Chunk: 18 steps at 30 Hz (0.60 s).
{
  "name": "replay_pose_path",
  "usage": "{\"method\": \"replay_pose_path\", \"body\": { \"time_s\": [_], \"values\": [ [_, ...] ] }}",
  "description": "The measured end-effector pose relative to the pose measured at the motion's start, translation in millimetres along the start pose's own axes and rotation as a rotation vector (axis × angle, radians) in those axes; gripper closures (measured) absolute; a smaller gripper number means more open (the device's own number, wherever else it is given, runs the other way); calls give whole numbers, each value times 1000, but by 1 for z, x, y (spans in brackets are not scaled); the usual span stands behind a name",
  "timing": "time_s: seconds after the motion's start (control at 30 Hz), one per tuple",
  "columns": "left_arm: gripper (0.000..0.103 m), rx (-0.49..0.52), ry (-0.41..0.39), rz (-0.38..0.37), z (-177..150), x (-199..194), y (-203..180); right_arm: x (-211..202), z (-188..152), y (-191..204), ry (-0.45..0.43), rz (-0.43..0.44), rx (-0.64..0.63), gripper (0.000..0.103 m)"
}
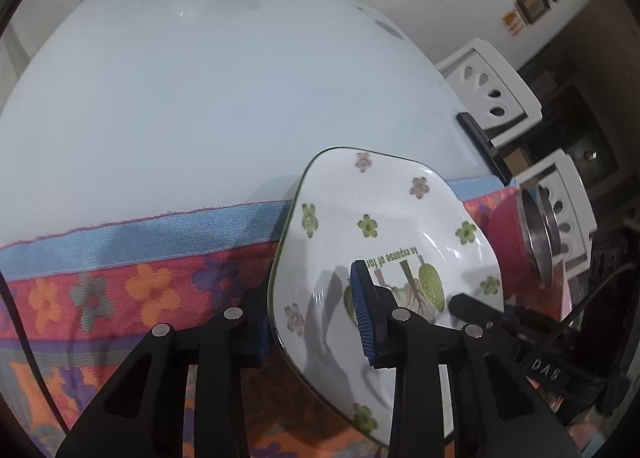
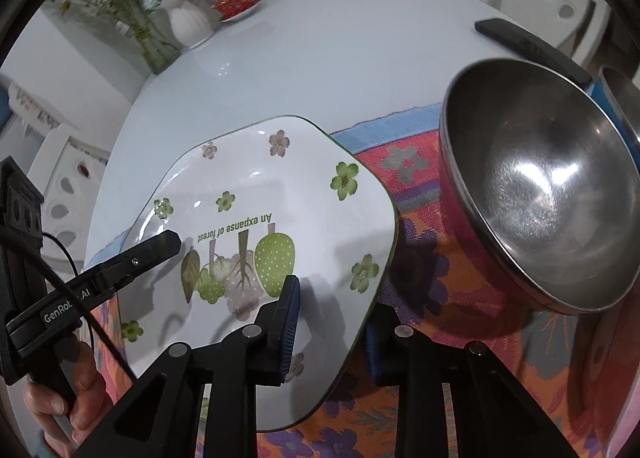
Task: Organize plates and bowls
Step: 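Close both grippers on the small leaf-print plate rim, then lift the small leaf-print plate with both grippers toward the plate stack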
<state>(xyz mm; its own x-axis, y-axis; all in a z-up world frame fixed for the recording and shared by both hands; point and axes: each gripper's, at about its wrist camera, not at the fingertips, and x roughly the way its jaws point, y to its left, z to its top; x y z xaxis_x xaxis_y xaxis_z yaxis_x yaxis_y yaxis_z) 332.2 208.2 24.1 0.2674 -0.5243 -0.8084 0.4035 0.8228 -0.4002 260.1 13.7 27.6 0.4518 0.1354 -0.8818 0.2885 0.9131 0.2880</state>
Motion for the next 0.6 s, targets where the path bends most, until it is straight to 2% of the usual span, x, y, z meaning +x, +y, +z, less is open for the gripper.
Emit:
{"method": "replay_pose_path", "body": {
  "time_s": [0.2, 0.33, 0.6],
  "values": [
    [74, 64, -49, 2, -5, -24, -11, -13, -7, 3, -2, 41, -41, 76],
    [74, 112, -81, 49, -11, -43, -19, -27, -18, 13, -11, 70, -77, 76],
    [74, 97, -127, 53, -28, -82, -22, -54, -38, 29, -18, 128, -119, 76]
  ]
}}
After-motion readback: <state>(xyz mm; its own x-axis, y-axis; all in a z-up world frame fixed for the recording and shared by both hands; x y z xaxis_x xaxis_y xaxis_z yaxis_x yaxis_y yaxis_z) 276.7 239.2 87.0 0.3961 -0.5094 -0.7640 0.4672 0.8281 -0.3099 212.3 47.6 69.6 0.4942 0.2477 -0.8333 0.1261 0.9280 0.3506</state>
